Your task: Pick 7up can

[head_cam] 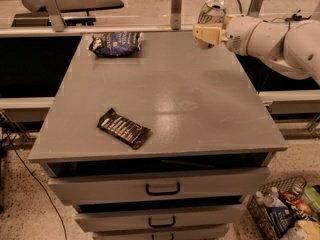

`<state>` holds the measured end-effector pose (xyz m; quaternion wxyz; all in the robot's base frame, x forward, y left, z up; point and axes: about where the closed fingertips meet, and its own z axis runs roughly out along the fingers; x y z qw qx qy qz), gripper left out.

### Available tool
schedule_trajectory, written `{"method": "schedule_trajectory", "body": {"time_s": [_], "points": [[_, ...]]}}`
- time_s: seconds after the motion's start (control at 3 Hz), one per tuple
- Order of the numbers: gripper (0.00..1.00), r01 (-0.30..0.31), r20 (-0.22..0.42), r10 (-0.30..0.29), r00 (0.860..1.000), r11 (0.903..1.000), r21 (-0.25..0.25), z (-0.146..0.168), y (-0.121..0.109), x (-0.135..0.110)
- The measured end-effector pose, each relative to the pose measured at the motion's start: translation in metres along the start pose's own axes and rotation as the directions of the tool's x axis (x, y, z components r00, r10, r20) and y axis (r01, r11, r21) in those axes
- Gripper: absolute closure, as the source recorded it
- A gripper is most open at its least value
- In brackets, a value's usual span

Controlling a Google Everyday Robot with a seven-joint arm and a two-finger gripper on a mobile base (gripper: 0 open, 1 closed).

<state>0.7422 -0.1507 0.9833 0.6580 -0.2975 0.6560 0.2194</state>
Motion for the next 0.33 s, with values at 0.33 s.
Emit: {"method": "schedule_trajectory", "body": {"time_s": [0.33], "points": [[1.00,-0.005,0.008,0.005,1.000,0.9999,-0.015,0.0025,0.0061,-0.0036]]}}
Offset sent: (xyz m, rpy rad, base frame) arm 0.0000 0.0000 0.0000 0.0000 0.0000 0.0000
